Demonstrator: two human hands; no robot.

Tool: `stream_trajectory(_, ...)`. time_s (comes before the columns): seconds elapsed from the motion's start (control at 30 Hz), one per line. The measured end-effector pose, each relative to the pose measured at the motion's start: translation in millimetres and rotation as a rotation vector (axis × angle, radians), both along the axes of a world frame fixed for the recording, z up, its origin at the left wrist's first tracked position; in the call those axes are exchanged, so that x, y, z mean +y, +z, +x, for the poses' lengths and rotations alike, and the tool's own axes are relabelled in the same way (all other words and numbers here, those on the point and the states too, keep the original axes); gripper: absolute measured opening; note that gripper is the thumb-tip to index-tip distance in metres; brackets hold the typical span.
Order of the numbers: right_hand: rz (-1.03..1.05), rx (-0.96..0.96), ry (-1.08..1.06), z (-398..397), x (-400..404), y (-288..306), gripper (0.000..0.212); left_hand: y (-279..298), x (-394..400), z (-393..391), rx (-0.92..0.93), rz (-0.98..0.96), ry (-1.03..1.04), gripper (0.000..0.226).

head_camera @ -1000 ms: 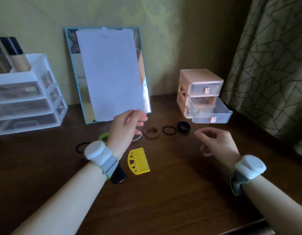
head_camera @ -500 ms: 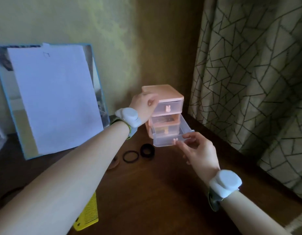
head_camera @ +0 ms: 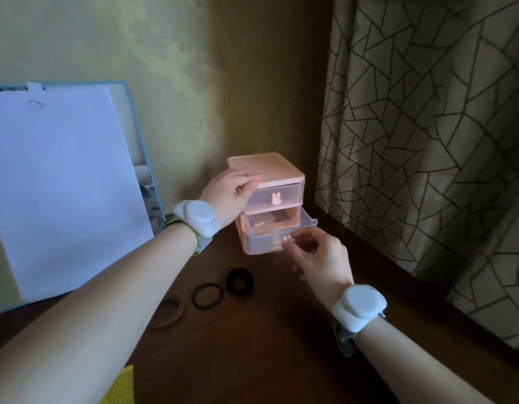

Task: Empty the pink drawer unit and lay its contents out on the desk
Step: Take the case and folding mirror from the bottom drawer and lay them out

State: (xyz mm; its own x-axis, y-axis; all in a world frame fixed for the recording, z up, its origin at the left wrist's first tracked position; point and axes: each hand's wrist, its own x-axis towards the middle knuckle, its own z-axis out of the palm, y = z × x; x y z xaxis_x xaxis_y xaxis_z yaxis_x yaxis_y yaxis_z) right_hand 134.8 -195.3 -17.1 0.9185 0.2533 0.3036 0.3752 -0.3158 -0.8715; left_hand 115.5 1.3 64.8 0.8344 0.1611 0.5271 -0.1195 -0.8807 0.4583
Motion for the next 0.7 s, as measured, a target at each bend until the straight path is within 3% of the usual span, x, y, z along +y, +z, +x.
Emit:
stream_trajectory(0.1, -0.029, -0.004, 0.017, 4, 13, 1, 0.014, -1, 3, 1, 0.005, -0.003, 0.004, 0.030)
stream_trajectory(0.3, -0.142, -0.004, 0.037, 15, 35, 2, 0.039, -3, 3, 4, -0.023, -0.034, 0.004, 0.029)
stream_trajectory(0.57, -0.130, -0.005, -0.008, 20, 36, 4, 0.033, -6, 2, 7, -0.027, -0.085, -0.008, 0.029)
stream_trajectory(0.7, -0.160, 0.023, -0.046, 19, 28, 1, 0.017, -6, 4, 5, -0.017, -0.097, -0.021, 0.029)
